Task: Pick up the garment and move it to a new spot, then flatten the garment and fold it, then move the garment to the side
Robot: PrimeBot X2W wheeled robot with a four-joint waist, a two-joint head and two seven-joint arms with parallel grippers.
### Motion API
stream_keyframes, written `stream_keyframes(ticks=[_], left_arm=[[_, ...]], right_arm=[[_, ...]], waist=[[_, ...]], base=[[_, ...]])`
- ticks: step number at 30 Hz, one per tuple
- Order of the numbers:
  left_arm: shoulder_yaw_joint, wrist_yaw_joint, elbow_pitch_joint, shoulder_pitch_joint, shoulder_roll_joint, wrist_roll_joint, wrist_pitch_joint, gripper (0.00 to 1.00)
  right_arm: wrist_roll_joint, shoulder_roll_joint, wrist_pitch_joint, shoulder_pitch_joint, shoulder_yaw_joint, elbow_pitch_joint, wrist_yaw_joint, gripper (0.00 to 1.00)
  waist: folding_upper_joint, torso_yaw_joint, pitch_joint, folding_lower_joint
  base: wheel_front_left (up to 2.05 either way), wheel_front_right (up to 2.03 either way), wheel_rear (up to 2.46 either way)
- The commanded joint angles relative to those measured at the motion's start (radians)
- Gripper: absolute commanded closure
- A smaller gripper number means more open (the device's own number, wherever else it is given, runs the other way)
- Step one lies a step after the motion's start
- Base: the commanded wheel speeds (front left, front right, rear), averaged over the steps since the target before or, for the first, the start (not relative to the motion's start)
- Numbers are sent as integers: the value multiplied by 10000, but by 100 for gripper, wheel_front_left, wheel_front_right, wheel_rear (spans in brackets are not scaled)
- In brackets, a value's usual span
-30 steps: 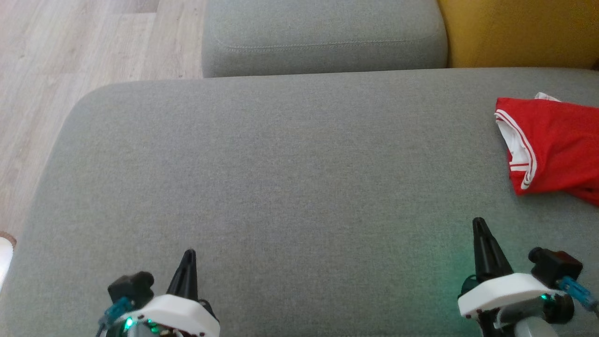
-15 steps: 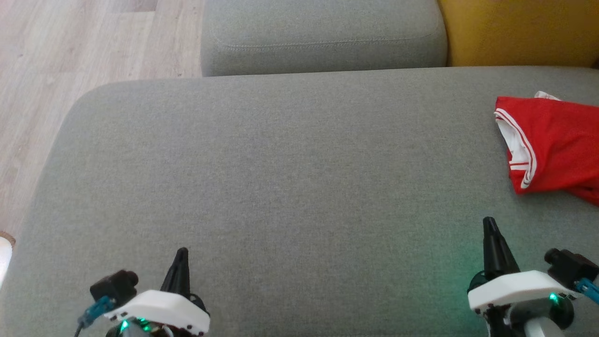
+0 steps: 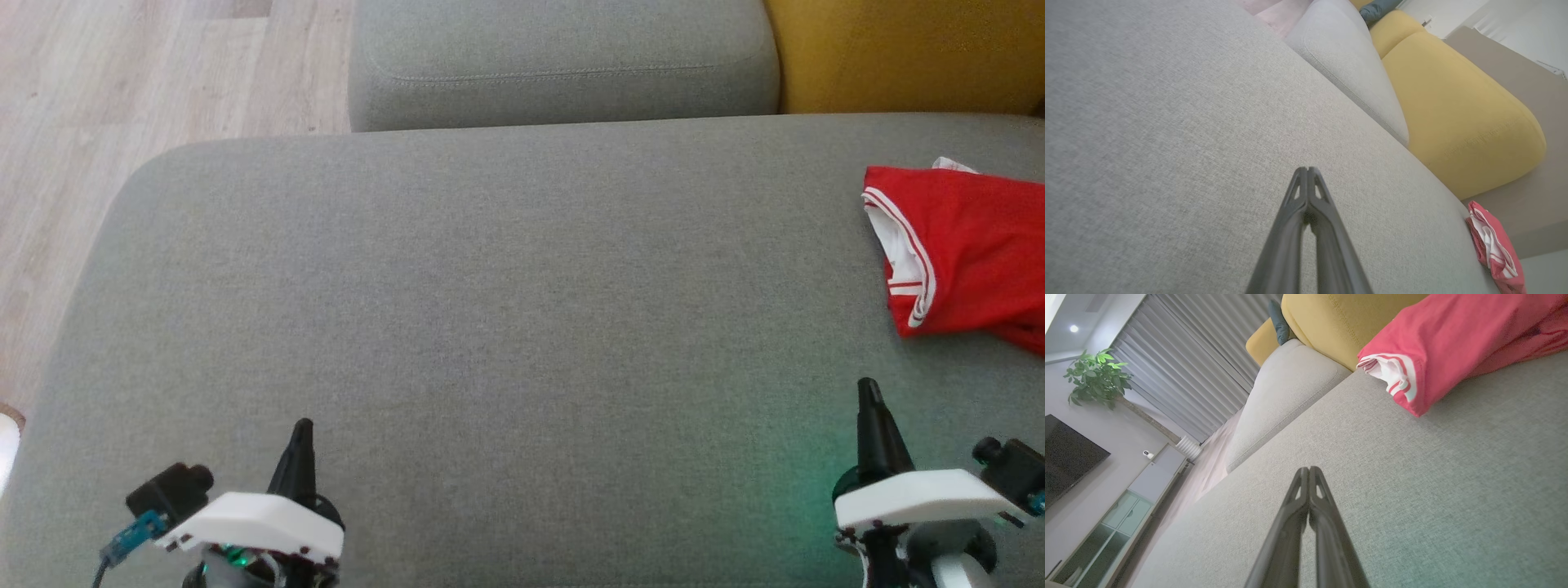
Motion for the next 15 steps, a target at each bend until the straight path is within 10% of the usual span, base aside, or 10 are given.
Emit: stream_keyframes(ticks=[1, 15], left_arm=[[341, -84, -345, -533, 26, -358, 89, 100], [746, -291, -430, -649, 23, -1722, 459, 100]], right_arm=[[411, -28, 65, -641, -16, -395, 26, 100], [1902, -33, 366, -727, -163, -450, 33, 100]], waist=[[0, -2, 5, 0], [0, -19, 38, 0]], base=[[0, 0, 0], [0, 0, 0]])
